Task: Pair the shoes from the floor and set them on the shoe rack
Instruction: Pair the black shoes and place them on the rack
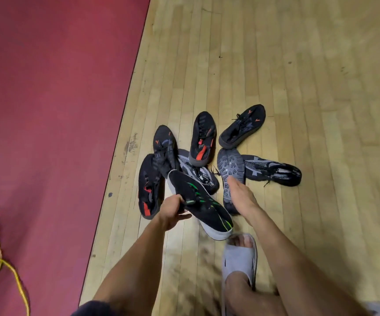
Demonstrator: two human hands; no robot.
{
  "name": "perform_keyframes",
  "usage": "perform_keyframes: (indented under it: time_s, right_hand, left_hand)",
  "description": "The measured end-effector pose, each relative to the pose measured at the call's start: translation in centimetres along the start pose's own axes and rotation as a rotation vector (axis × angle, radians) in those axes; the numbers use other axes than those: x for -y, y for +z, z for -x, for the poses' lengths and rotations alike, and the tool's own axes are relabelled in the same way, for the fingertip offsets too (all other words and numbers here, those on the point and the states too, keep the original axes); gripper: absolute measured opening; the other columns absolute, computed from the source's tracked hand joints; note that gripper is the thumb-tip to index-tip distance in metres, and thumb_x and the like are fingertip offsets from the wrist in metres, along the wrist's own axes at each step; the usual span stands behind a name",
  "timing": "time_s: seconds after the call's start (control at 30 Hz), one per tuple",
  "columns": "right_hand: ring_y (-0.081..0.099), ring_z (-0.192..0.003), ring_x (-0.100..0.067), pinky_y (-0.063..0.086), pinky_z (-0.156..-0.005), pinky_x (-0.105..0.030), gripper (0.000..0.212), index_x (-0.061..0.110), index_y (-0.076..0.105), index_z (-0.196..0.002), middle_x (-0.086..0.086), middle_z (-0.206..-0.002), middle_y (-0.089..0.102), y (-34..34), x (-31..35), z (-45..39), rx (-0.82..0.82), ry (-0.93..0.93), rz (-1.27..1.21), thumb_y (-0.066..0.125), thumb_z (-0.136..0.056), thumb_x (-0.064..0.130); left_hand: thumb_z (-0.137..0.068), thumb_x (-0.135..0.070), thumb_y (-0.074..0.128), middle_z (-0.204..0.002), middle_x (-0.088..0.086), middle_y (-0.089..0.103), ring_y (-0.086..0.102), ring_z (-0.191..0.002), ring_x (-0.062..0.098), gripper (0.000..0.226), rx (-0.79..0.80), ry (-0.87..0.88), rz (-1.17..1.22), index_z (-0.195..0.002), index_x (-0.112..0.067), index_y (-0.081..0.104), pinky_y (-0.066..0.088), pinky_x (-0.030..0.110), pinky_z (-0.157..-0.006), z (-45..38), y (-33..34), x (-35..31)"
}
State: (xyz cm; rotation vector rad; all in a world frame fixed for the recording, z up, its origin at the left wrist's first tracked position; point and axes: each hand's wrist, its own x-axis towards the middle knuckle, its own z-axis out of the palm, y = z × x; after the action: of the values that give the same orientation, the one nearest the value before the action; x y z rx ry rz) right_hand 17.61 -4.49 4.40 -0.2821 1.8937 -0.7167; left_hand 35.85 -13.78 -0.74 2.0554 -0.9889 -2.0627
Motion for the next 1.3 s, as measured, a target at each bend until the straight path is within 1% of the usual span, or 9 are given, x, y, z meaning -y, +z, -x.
perform_keyframes:
  time_s: [0.17,0.37,0.53,0.67,0.77,0.9,1.03,1.2,1.3]
  right_hand:
    - [0.054,-0.11,-0.032,0.04,-0.094,-0.041,0.047,0.013,0.062,-0.11,-0.017,-0.124,0.061,-4.4,0.4,2.4,-0.242,-0.003,-0.06,0.026,-0.102,0.042]
    - [0.053,-0.104,-0.027,0.038,-0.09,-0.039,0.039,0.019,0.06,-0.103,-0.005,-0.11,0.059,-9.1,1.1,5.0,-0.286,-0.091,-0.254,0.033,-0.099,0.048]
    - [0.056,-0.115,-0.026,0.04,-0.096,-0.035,0.04,0.017,0.061,-0.126,-0.002,-0.124,0.062,-10.6,1.2,7.7,-0.293,-0.185,-0.243,0.047,-0.096,0.04]
    - [0.064,-0.089,-0.027,0.052,-0.086,-0.039,0.023,0.015,0.068,-0.096,-0.01,-0.095,0.072,-13.8,0.5,10.5,-0.458,-0.201,-0.313,0.055,-0.086,0.031]
    - [0.059,-0.074,-0.02,0.05,-0.072,-0.033,0.016,0.016,0.07,-0.083,-0.007,-0.081,0.071,-16.9,0.2,13.2,-0.538,-0.265,-0.559,0.056,-0.089,0.023]
    - [0.062,-0.08,-0.02,0.055,-0.08,-0.036,0.018,0.023,0.07,-0.079,0.001,-0.082,0.07,-20.7,0.2,16.8,-0.691,-0.311,-0.837,0.057,-0.092,0.021]
    - [0.061,-0.081,-0.022,0.054,-0.091,-0.045,0.019,0.018,0.067,-0.075,0.0,-0.083,0.069,-24.3,-1.3,20.6,-0.81,-0.295,-0.974,0.06,-0.087,0.032]
    - [0.063,-0.081,-0.022,0.053,-0.079,-0.033,0.016,0.019,0.066,-0.081,0.002,-0.082,0.069,-28.0,-5.4,26.2,-0.954,-0.269,-1.06,0.058,-0.092,0.027]
    - [0.066,-0.088,-0.026,0.055,-0.085,-0.037,0.019,0.02,0.065,-0.076,0.001,-0.083,0.069,-29.7,-8.1,29.2,-1.0,-0.247,-1.124,0.058,-0.09,0.03]
  left_hand:
    - [-0.075,-0.002,0.038,-0.094,0.013,0.062,0.064,-0.065,0.017,0.036,0.14,0.121,0.02,-0.105,-0.01,0.056,0.053,0.028,-0.063,3.0,4.3,-4.4]
    - [-0.071,-0.012,0.042,-0.081,0.005,0.052,0.046,-0.057,0.016,0.026,0.313,0.163,0.017,-0.094,-0.013,0.052,0.035,0.027,-0.055,8.8,8.9,-7.0]
    - [-0.088,-0.005,0.032,-0.082,0.0,0.068,0.06,-0.06,0.013,0.032,0.425,0.217,0.118,-0.095,-0.014,0.062,0.052,0.022,-0.044,12.5,12.7,-8.3]
    - [-0.088,-0.007,0.033,-0.073,-0.003,0.068,0.059,-0.055,0.012,0.028,0.51,0.234,0.072,-0.09,-0.013,0.06,0.047,0.019,-0.044,15.9,16.2,-8.8]
    - [-0.091,-0.019,0.041,-0.081,-0.001,0.071,0.062,-0.065,0.015,0.023,0.602,0.275,0.08,-0.093,-0.016,0.064,0.05,0.025,-0.064,19.6,19.8,-9.1]
    - [-0.102,-0.05,0.032,-0.116,0.011,0.071,0.07,-0.098,0.024,0.052,0.858,0.311,0.188,-0.114,-0.015,0.069,0.049,0.04,-0.094,25.6,24.7,-9.4]
    - [-0.101,-0.059,0.018,-0.123,0.01,0.068,0.065,-0.113,0.023,0.068,0.929,0.401,0.071,-0.13,-0.015,0.061,0.051,0.037,-0.094,30.5,28.5,-7.9]
    - [-0.102,-0.056,0.023,-0.121,0.007,0.07,0.066,-0.114,0.022,0.061,0.964,0.5,-0.115,-0.13,-0.017,0.061,0.048,0.041,-0.101,34.8,33.0,-3.3]
    - [-0.102,-0.056,0.024,-0.119,0.01,0.071,0.066,-0.114,0.025,0.064,0.992,0.494,-0.158,-0.127,-0.012,0.063,0.048,0.043,-0.103,38.0,34.7,-0.8]
